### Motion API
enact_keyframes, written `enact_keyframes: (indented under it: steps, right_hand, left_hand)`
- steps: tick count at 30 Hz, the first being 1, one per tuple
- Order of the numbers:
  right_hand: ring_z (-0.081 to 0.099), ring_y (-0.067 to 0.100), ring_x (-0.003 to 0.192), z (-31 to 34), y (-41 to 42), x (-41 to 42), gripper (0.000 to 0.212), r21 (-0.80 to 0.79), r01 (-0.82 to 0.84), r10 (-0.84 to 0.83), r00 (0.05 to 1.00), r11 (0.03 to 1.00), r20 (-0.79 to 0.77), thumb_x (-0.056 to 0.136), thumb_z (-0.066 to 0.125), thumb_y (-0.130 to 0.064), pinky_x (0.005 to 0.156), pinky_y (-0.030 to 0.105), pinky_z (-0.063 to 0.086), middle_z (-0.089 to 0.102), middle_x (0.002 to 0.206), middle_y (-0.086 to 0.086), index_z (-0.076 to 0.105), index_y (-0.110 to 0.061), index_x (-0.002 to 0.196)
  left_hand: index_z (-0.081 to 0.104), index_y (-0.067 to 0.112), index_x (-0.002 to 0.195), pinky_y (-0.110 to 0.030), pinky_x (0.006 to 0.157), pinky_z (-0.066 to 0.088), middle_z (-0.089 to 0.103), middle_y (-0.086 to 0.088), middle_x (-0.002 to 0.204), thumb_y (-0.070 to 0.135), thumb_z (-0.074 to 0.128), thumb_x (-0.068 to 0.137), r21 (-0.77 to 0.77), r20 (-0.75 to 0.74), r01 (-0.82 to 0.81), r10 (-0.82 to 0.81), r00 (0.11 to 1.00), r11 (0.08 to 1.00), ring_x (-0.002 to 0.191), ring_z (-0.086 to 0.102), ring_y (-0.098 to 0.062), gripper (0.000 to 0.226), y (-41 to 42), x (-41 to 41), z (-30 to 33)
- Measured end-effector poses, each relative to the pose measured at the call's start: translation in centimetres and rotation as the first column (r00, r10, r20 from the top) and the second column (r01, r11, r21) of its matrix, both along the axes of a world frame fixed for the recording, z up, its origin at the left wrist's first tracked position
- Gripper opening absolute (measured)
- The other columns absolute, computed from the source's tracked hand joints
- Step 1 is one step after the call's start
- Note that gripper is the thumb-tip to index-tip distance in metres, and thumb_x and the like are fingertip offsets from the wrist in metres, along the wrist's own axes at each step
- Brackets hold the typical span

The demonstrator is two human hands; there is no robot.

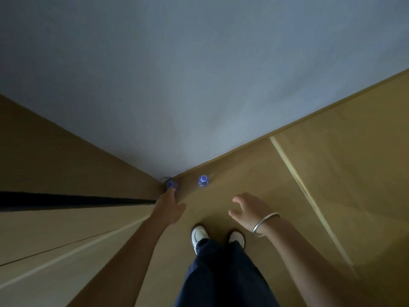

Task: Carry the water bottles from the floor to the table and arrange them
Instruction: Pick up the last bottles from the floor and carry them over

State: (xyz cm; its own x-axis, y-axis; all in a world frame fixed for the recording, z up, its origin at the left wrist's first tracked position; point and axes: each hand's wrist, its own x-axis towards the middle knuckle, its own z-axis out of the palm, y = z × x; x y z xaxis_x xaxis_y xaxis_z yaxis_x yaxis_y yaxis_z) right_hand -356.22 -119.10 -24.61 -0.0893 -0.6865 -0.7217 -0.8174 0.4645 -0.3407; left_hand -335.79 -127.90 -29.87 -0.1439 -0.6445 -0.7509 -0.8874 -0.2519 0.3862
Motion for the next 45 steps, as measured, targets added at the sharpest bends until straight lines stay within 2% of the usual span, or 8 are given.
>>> enact_keyframes:
  steps: [10, 16, 22, 25, 30, 36, 41, 45]
  right_hand:
    - [0.048, 0.023, 0.117, -20.0, -3.1, 1.5, 0.041, 0.134, -0.163, 0.168, 0.985, 0.977, -0.027, 0.093, 0.044, -0.038, 0.096, 0.036, 0.043, 0.050, 0.126, 0.005, 0.045, -0.013, 0.126]
    - [0.046, 0.023, 0.121, -34.4, -5.9, 2.7, 0.068, 0.025, -0.160, 0.161, 0.986, 0.987, -0.045, 0.092, 0.045, -0.046, 0.096, 0.035, 0.043, 0.042, 0.135, 0.007, 0.016, -0.013, 0.144]
    - [0.048, 0.028, 0.120, -45.5, -9.6, 1.9, 0.079, 0.001, 0.068, -0.068, 0.996, 0.998, -0.058, 0.082, 0.055, -0.056, 0.097, 0.033, 0.040, 0.048, 0.131, 0.013, 0.025, -0.009, 0.139]
    - [0.050, 0.024, 0.119, -49.3, -11.1, 0.8, 0.088, -0.074, 0.132, -0.124, 0.987, 0.989, 0.099, 0.073, 0.069, -0.051, 0.091, 0.026, 0.038, 0.047, 0.128, 0.007, 0.023, -0.017, 0.140]
    - [0.047, 0.021, 0.122, -53.1, -12.3, 0.0, 0.110, -0.066, 0.204, -0.180, 0.948, 0.977, 0.263, 0.064, 0.081, -0.040, 0.098, 0.022, 0.036, 0.040, 0.136, 0.006, 0.010, -0.026, 0.147]
    - [0.052, 0.028, 0.112, -54.3, -12.6, 0.3, 0.070, -0.287, 0.174, -0.134, 0.979, 0.942, 0.152, 0.074, 0.073, -0.040, 0.093, 0.028, 0.040, 0.049, 0.124, 0.011, 0.043, -0.022, 0.135]
    - [0.053, 0.027, 0.114, -51.4, -10.8, 0.2, 0.061, -0.322, -0.067, 0.098, 0.992, 0.944, 0.082, 0.081, 0.065, -0.039, 0.097, 0.035, 0.043, 0.045, 0.140, 0.001, 0.045, -0.017, 0.134]
    - [0.055, 0.028, 0.113, -44.7, -7.8, 0.7, 0.062, -0.378, -0.074, 0.119, 0.988, 0.923, 0.097, 0.074, 0.076, -0.031, 0.096, 0.024, 0.040, 0.053, 0.134, 0.007, 0.053, -0.010, 0.128]
  left_hand:
    - [0.038, 0.002, 0.133, -0.028, 0.086, 0.038, 0.051, -0.016, 0.131, 0.016, 0.056, 0.089, -0.057, 0.005, -0.292, 0.292, 0.956, 0.955, 0.117, 0.051, -0.031, 0.050, -4.2, -0.1, -19.7]
    - [0.041, 0.001, 0.129, -0.029, 0.080, 0.035, 0.052, -0.018, 0.126, 0.025, 0.069, 0.081, -0.082, 0.062, -0.426, 0.431, 0.900, 0.901, 0.114, 0.052, -0.033, 0.061, -4.2, 1.5, -33.1]
    - [0.044, 0.002, 0.128, -0.035, 0.091, 0.046, 0.056, -0.018, 0.125, 0.015, 0.078, 0.072, -0.113, -0.142, -0.638, 0.623, 0.769, 0.762, 0.112, 0.056, -0.030, 0.067, -5.8, 1.5, -42.9]
    - [0.047, 0.005, 0.129, -0.030, 0.091, 0.046, 0.057, -0.013, 0.126, 0.020, 0.081, 0.067, -0.144, -0.139, -0.667, 0.652, 0.745, 0.731, 0.114, 0.056, -0.026, 0.073, -6.5, 2.2, -46.1]
    - [0.050, 0.003, 0.128, -0.032, 0.094, 0.043, 0.057, -0.018, 0.125, 0.028, 0.075, 0.075, -0.216, -0.104, -0.722, 0.720, 0.686, 0.657, 0.116, 0.054, -0.030, 0.064, -7.3, 2.4, -49.0]
    - [0.045, 0.005, 0.134, -0.043, 0.101, 0.042, 0.049, -0.017, 0.133, 0.021, 0.065, 0.084, -0.285, -0.226, -0.684, 0.647, 0.729, 0.671, 0.123, 0.047, -0.030, 0.056, -7.1, 1.8, -48.2]
    - [0.045, 0.014, 0.133, -0.013, 0.084, 0.039, 0.051, -0.008, 0.133, 0.024, 0.065, 0.084, -0.245, -0.281, -0.733, 0.677, 0.680, 0.635, 0.119, 0.051, -0.021, 0.054, -4.5, 0.7, -44.6]
    - [0.055, 0.018, 0.123, -0.022, 0.077, 0.041, 0.061, -0.004, 0.117, 0.025, 0.068, 0.082, -0.212, -0.274, -0.702, 0.648, 0.710, 0.680, 0.106, 0.058, -0.020, 0.044, -1.0, 0.1, -38.3]
